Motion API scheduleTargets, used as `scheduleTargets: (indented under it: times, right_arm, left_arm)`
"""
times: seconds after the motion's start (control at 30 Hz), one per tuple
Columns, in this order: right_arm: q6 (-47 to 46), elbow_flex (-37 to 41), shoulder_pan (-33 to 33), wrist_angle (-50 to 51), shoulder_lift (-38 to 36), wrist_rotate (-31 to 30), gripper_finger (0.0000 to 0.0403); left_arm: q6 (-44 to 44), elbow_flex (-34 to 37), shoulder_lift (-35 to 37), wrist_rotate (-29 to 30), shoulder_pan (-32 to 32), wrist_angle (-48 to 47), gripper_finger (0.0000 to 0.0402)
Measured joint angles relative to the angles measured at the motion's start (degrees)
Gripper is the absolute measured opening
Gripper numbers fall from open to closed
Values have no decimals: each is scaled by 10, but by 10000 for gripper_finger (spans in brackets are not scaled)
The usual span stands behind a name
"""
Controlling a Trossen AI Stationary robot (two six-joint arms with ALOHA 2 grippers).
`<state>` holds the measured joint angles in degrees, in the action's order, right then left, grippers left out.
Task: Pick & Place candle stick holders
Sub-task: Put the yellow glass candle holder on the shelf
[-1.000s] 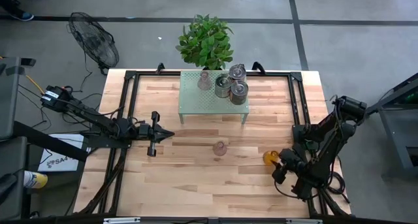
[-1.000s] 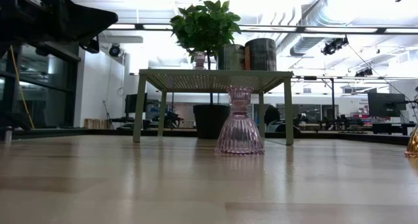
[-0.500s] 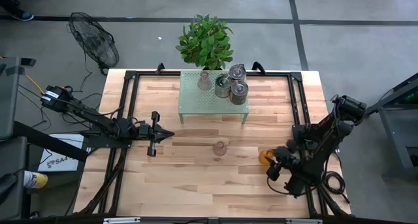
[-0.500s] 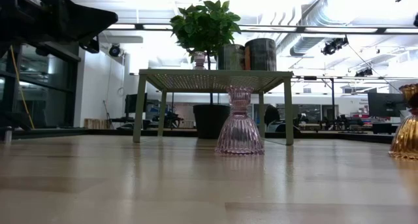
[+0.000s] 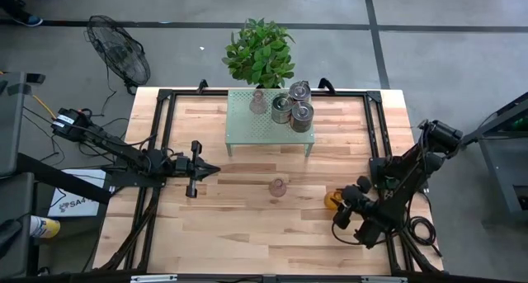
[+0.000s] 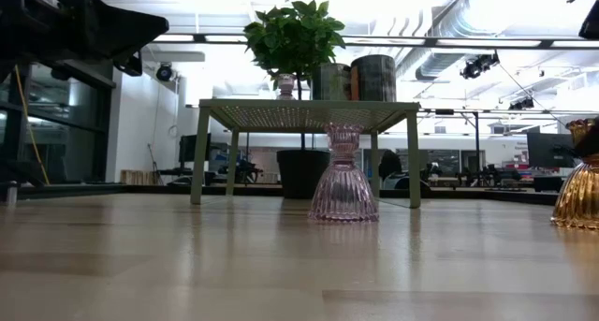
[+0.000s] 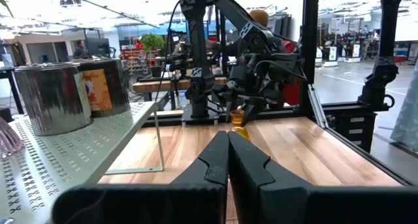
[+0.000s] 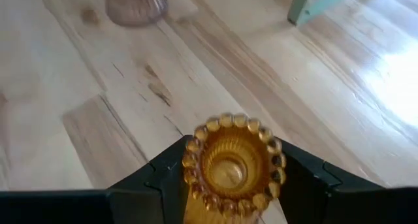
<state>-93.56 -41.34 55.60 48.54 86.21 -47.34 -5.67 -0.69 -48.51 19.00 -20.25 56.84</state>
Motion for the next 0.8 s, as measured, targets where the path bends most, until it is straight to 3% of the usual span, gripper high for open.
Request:
scheduleTargets:
  times: [0.3, 0.5, 0.67, 0.8]
  right_arm:
    - [-5, 0, 22, 5, 0, 27, 185]
    - [-14, 0, 27, -1, 14, -24, 185]
    - [-18, 0, 30, -27, 62, -28, 185]
    - [-29, 0, 30, -58, 102, -74, 185]
  left_arm:
    - [0, 0, 0, -1, 0, 0, 0]
    - [0, 0, 0, -1, 0, 0, 0]
    - [0, 0, 0, -1, 0, 0, 0]
    - [0, 0, 0, -1, 0, 0, 0]
